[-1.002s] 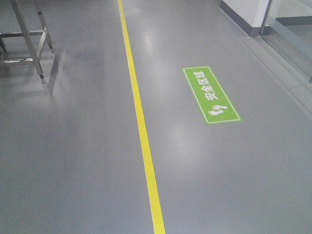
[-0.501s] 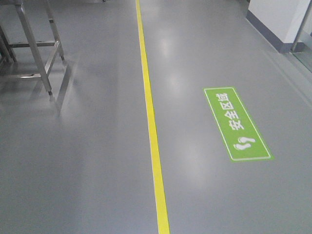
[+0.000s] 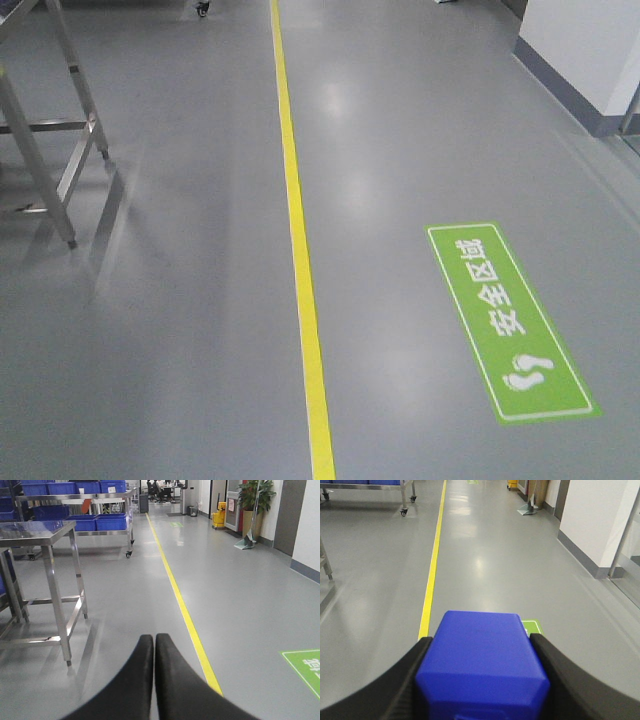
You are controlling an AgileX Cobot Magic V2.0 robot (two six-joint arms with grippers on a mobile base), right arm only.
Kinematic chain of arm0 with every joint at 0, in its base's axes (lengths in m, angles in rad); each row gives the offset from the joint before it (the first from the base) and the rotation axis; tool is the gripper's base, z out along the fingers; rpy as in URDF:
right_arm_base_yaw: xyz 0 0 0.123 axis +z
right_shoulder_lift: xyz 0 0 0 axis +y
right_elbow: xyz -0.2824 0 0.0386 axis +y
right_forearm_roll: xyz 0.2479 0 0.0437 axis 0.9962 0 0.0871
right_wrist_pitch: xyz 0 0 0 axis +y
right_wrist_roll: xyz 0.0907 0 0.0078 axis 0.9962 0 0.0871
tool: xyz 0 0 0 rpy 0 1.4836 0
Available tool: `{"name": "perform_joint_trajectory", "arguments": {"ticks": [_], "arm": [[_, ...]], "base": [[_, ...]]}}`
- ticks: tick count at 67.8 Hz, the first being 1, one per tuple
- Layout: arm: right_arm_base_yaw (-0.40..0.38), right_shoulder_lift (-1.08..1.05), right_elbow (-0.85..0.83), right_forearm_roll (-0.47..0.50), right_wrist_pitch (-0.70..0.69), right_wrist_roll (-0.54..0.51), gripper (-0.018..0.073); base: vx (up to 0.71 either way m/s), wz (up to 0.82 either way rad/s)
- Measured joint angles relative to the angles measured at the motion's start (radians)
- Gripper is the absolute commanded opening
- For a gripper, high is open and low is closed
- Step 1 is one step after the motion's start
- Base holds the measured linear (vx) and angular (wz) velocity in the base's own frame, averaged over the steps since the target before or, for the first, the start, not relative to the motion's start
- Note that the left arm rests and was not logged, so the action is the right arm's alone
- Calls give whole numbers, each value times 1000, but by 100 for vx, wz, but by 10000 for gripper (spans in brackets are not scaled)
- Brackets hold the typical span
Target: Pour parts from conveyor to right shelf
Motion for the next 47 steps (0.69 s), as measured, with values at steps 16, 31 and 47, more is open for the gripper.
{"name": "perform_joint_trajectory", "arguments": {"ticks": [16,31,47], "arm": [[0,0,0,0,0,0,-6],[0,0,0,0,0,0,-6],[0,0,0,0,0,0,-6]], "base": [[66,2],[68,8],[68,10]]}}
